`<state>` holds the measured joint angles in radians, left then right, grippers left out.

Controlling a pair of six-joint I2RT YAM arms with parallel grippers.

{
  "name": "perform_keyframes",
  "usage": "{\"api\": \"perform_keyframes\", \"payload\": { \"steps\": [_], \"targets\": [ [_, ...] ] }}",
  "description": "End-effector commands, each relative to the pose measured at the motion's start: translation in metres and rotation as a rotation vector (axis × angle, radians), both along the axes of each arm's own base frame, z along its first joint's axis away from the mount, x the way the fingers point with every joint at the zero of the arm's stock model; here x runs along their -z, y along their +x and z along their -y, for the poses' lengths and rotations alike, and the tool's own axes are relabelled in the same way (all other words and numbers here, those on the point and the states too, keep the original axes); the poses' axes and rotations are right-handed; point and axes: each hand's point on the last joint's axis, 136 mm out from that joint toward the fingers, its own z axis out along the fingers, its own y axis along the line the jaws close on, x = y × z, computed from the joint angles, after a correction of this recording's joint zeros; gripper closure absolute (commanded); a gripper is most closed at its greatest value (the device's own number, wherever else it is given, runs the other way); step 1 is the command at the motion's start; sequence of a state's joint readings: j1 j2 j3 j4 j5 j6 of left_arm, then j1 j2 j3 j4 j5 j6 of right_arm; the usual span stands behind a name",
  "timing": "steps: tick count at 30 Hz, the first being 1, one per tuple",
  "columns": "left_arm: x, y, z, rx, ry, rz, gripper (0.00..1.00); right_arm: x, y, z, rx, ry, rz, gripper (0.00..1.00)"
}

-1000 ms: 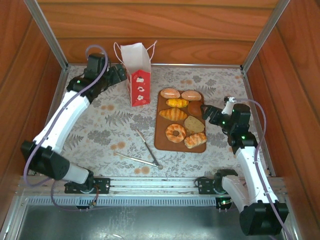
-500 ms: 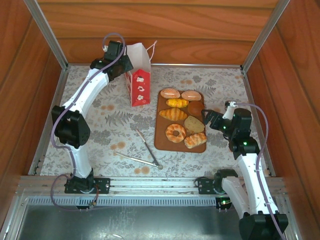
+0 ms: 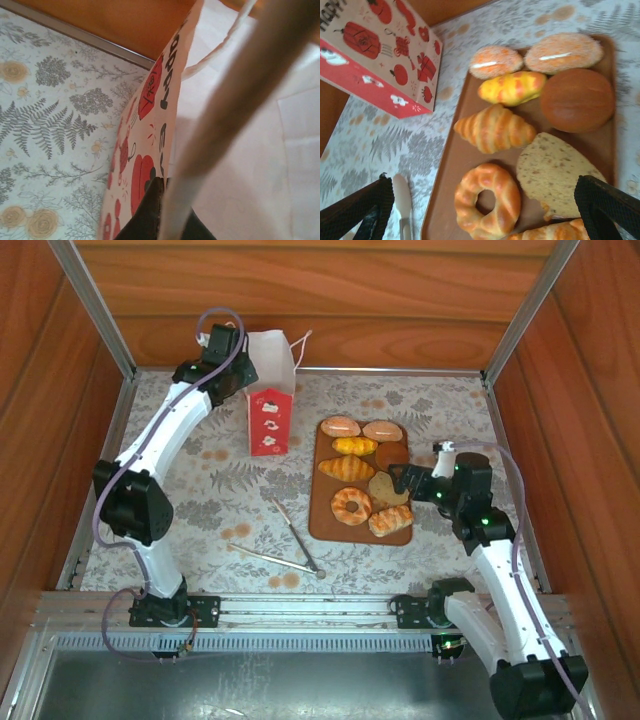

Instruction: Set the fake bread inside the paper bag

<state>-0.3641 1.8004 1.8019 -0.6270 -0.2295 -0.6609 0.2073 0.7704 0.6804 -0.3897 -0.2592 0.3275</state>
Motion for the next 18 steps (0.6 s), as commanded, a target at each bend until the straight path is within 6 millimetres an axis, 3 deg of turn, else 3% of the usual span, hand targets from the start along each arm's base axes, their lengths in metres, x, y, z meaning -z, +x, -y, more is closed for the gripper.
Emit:
{"api": "perform_keyframes", "payload": {
  "steps": [1,10,18],
  "targets": [
    [-0.034,-0.02,-0.016,0.005,0.022,0.064,1.0,-0.014,-0.008,-0.024,-0.134,-0.081,0.068,0.0],
    [-0.055,-0.064,-0.06,-0.043,0.022,0.116,1.0,0.001,-0.042,-0.099,-0.439,-0.198,0.023,0.0],
    [-0.066,-0.11,-0.081,-0.019,-0.045,0.166,1.0,0.043,-0.086,-0.168,-0.693,-0.424,-0.103,0.0]
  ]
}}
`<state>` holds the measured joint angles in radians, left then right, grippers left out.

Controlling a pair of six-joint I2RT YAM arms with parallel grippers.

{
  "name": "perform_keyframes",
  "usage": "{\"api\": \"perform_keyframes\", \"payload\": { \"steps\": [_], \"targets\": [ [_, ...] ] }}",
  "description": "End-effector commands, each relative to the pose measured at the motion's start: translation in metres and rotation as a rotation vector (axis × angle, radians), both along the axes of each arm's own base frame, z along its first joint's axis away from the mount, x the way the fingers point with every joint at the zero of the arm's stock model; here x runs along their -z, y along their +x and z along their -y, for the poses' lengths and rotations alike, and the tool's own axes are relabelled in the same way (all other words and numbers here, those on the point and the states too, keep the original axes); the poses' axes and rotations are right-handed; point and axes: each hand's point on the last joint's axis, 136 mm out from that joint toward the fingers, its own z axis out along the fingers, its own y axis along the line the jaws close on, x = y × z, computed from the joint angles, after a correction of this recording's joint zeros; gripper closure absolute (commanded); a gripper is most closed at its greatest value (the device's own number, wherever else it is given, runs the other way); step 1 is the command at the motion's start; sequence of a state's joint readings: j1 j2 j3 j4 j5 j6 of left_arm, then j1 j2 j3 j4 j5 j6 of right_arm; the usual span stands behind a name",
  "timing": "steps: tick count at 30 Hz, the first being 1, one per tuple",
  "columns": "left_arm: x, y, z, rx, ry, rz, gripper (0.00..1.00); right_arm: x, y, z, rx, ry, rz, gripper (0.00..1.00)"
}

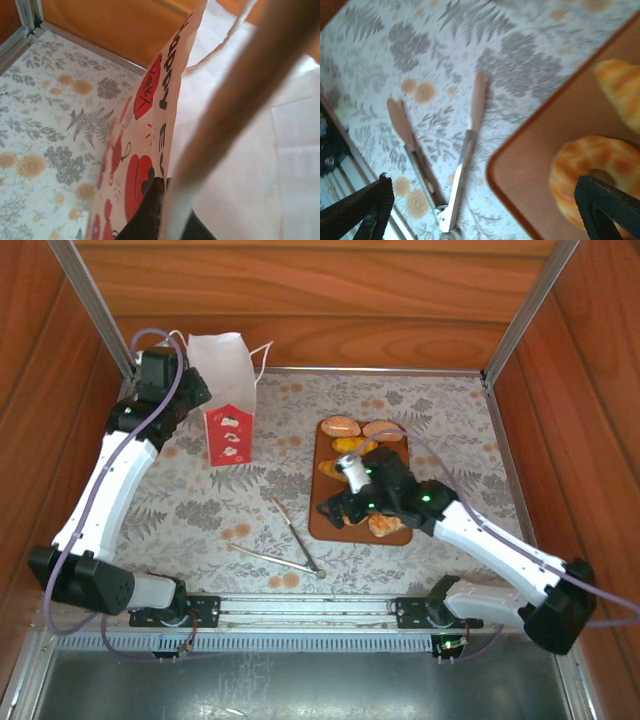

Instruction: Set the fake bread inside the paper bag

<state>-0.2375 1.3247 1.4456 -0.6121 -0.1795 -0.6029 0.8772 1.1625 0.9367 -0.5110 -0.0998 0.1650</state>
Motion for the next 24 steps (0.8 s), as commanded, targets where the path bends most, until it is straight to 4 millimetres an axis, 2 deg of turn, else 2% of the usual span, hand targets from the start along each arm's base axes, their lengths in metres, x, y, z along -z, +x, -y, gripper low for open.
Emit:
{"api": "perform_keyframes", "payload": {
  "steps": [1,6,11,14,15,24],
  "targets": [
    [-0.015,-0.019,-0.002,0.033,-0.023,0.054,1.0,0.024,-0.019,-0.015,-0.083,-0.167,-0.023,0.0],
    [-0.018,-0.037,-0.013,0.013,-0.025,0.081,1.0,0.056,-0.046,-0.039,-0.204,-0.369,-0.053,0.0],
    [-0.019,-0.046,-0.023,-0.015,-0.022,0.095,1.0,0.084,-0.067,-0.044,-0.304,-0.532,-0.066,0.0],
    [-0.02,-0.048,-0.026,-0.023,-0.02,0.1,1.0,0.095,-0.076,-0.052,-0.348,-0.559,-0.067,0.0],
    [-0.02,-0.049,-0.027,-0.025,-0.019,0.101,1.0,0.102,-0.078,-0.053,-0.358,-0.578,-0.075,0.0],
    [-0.017,-0.052,-0.03,-0.038,-0.014,0.1,1.0,0.125,-0.078,-0.063,-0.367,-0.628,-0.067,0.0]
  ]
}}
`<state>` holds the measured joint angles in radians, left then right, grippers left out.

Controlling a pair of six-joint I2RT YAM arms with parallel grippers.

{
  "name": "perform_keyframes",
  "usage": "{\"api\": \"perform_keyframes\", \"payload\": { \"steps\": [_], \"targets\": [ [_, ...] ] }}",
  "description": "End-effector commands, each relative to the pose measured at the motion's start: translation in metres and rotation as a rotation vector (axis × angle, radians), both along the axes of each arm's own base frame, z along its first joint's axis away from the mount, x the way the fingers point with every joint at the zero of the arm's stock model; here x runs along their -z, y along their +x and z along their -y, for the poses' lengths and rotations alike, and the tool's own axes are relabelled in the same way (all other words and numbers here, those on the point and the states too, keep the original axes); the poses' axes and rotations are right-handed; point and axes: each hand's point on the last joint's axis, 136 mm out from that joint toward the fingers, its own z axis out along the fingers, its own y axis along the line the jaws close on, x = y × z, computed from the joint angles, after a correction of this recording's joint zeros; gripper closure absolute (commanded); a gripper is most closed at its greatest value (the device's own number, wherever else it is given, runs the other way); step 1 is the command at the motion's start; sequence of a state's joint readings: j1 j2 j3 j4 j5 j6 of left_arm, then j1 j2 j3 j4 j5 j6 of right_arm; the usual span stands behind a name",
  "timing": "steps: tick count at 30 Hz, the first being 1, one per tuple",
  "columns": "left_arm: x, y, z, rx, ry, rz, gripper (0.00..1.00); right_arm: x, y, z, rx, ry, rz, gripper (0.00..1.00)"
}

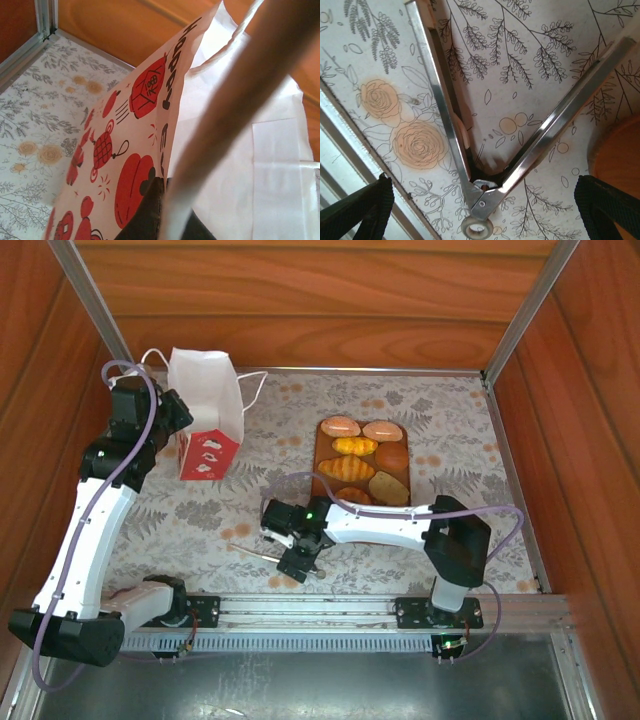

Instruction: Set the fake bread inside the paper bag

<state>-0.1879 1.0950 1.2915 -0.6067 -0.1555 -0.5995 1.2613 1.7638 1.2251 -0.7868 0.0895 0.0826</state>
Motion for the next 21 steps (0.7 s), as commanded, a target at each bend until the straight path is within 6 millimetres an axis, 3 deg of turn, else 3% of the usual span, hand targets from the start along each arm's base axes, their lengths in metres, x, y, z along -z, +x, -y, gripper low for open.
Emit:
{"api": "perform_keyframes", "payload": {
  "steps": [1,21],
  "targets": [
    [-0.004,-0.002,-0.005,-0.011,0.012,0.023,1.0,0.002,0.005,-0.006,-0.009,-0.014,0.033,0.0],
    [-0.003,-0.005,-0.01,-0.032,0.02,0.024,1.0,0.031,0.017,-0.015,0.05,-0.026,0.015,0.0]
  ]
}}
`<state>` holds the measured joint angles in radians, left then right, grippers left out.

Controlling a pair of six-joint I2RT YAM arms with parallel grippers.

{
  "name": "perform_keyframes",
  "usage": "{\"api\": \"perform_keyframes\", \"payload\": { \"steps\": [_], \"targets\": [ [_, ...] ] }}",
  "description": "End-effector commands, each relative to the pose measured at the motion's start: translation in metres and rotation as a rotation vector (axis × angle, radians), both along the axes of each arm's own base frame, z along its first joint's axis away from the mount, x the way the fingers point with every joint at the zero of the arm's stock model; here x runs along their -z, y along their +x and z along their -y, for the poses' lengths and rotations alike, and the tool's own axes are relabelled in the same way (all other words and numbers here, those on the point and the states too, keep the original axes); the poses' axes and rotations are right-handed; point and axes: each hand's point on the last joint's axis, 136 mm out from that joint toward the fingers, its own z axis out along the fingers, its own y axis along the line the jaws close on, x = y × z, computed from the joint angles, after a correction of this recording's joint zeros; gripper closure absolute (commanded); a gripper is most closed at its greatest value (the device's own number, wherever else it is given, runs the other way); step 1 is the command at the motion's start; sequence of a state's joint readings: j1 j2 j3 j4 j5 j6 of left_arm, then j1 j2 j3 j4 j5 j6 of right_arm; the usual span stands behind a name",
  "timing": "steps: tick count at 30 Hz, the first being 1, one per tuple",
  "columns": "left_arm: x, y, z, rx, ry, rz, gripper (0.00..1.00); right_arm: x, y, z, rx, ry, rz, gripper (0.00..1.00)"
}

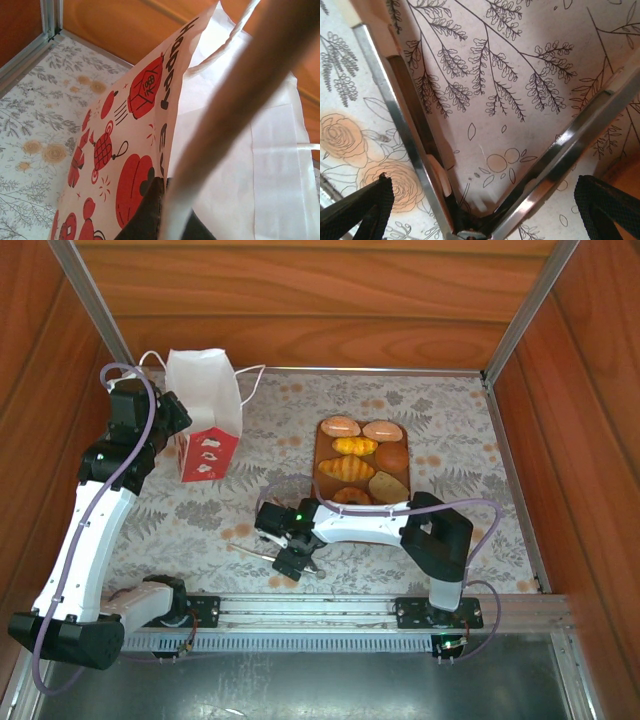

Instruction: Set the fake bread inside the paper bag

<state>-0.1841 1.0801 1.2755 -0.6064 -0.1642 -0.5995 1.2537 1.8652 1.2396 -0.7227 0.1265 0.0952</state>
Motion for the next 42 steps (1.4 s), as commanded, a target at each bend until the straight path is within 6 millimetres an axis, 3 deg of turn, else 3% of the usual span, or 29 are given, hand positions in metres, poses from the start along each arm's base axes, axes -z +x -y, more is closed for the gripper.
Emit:
{"api": "perform_keyframes", "payload": {
  "steps": [1,20,27,34,42],
  "targets": [
    [-0.005,-0.001,-0.007,-0.021,0.016,0.024,1.0,0.004,0.006,-0.005,0.031,0.005,-0.014,0.0],
    [-0.002,0.0,-0.006,-0.021,0.014,0.016,1.0,0.023,0.015,-0.004,0.09,0.005,-0.054,0.09],
    [-0.003,0.0,-0.006,-0.021,0.017,0.019,1.0,0.019,0.019,-0.002,0.103,0.012,-0.041,0.21],
    [-0.003,-0.002,-0.009,-0.028,0.025,0.02,1.0,-0.01,0.033,-0.001,0.157,0.1,0.023,0.32],
    [-0.002,-0.004,-0.009,-0.028,0.025,0.02,1.0,-0.075,0.053,0.008,0.226,0.239,0.14,0.35]
  ]
}}
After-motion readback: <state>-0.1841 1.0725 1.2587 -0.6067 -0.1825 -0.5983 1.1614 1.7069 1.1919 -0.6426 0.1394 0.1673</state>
